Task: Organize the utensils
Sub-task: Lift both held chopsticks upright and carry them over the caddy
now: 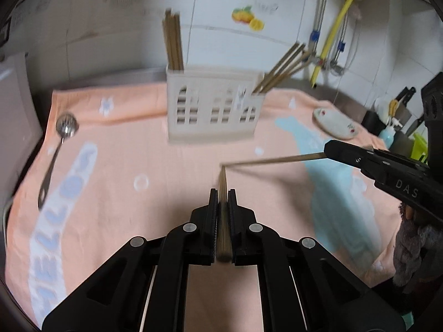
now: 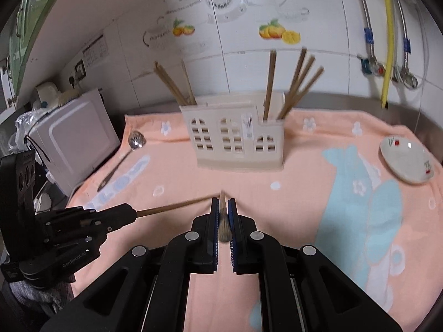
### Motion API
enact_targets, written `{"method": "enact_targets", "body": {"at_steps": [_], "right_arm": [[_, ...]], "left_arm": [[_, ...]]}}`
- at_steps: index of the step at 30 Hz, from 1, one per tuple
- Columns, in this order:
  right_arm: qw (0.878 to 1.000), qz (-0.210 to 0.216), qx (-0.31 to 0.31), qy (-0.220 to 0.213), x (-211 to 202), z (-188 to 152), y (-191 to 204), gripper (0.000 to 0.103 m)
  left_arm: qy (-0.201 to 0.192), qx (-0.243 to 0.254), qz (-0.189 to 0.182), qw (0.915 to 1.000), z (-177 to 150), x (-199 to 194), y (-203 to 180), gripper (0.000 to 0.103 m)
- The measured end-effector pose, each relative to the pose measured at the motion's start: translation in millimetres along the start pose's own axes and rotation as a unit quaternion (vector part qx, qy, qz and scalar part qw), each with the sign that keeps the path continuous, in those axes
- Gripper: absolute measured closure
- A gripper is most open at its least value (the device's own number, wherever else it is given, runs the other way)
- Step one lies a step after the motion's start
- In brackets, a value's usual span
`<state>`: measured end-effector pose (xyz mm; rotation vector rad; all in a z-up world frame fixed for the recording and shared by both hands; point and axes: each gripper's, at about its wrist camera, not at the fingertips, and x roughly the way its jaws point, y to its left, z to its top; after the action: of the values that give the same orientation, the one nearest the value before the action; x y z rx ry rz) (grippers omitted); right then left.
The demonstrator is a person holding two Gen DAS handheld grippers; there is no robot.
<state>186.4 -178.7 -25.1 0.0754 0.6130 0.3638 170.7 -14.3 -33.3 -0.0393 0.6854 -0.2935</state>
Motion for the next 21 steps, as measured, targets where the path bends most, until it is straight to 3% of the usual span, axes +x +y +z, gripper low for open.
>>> {"method": "enact_targets", "body": {"at_steps": [12, 21], "right_arm": [[0.999, 0.013, -0.037, -0.004, -1, 80, -10, 0.097], [0.998, -0.003, -0.048, -0.047, -14, 156, -19, 0.096]], "left_arm": [[-0.005, 0.025, -0.023, 0.9994, 52, 11, 6, 0.097], [-0.012, 0.048, -0.022, 0.9985, 81, 16, 3, 0.097]]}}
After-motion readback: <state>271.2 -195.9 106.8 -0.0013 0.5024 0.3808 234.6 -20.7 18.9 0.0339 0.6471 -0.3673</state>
